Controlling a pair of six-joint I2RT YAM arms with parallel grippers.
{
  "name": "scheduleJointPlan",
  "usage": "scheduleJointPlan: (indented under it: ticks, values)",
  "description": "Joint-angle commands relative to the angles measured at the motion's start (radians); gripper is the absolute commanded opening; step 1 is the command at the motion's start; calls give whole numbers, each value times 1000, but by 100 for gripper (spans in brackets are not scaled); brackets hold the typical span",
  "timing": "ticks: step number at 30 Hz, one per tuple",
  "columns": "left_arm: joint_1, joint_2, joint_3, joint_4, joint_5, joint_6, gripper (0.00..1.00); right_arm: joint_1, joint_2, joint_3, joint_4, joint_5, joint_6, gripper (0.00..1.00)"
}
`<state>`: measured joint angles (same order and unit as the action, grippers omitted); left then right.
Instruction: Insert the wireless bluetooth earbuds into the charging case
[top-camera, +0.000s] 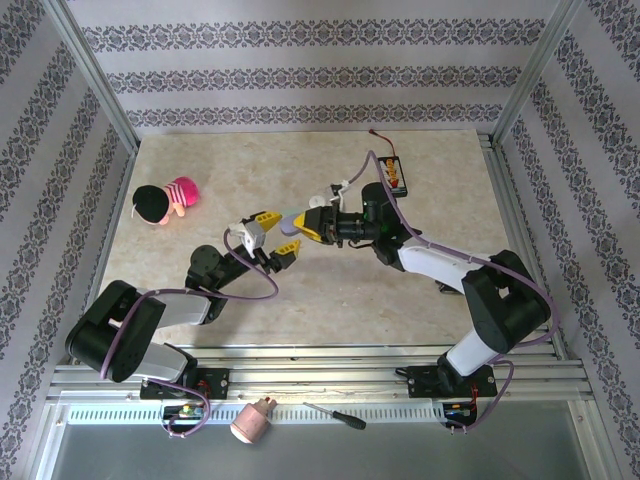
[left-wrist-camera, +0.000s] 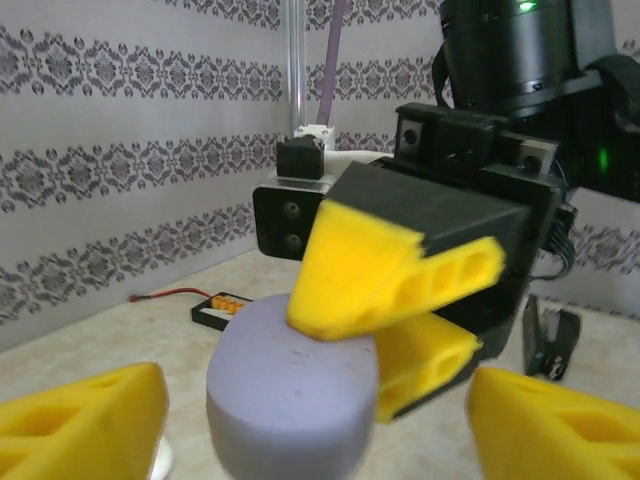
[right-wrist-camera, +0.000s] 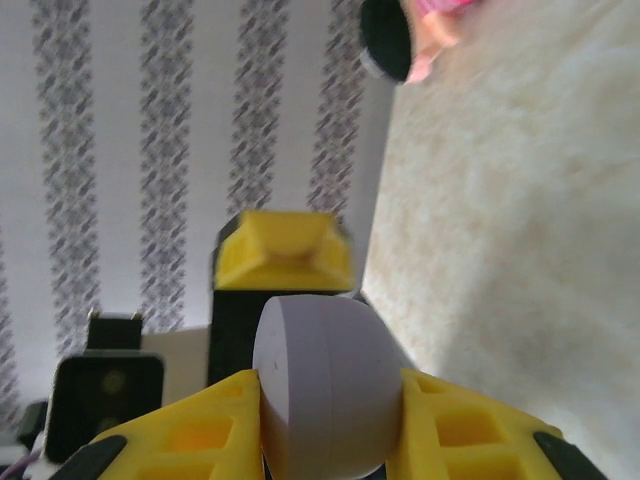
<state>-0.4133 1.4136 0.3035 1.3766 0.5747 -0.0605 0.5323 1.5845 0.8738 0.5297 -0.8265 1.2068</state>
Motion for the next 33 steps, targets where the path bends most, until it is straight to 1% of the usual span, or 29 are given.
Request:
scheduleJointPlan:
  ticks: [1,4,7,9,11,14,17,21,23,25,29,32,33]
  values:
    - [-13,6,-37,-17,10,56,87,-43,-20,-19,-104,84,-151,22]
    - [-13,-29,-43,-156,20,114,92,-69,-8,-29,-217,179,-260,22]
    - [-15,-85,-42,-307,23,171,98,-97,24,-48,-263,234,-318,22]
    - [-16,-133,-29,-430,44,214,100,-107,48,-47,-310,276,-363,22]
    - [-17,-180,8,-608,70,281,100,-109,78,-33,-370,327,-412,23]
    - [-18,-221,60,-806,84,363,99,-107,126,-8,-423,369,-455,24]
    - [-18,-230,88,-881,114,398,99,-108,174,11,-430,391,-470,24]
    - [-18,-209,125,-953,160,409,99,-108,222,32,-440,404,-479,26]
    - [-19,-201,133,-961,172,411,99,-108,237,40,-451,416,-488,28]
    - [-19,-200,134,-962,172,411,99,-109,233,41,-463,427,-498,35]
    - [-18,-218,131,-951,133,389,99,-116,173,34,-503,467,-529,58]
    - [-17,-255,108,-897,32,366,99,-133,114,30,-542,484,-563,68]
    - [-16,-272,95,-874,-10,361,99,-138,90,33,-562,490,-581,73]
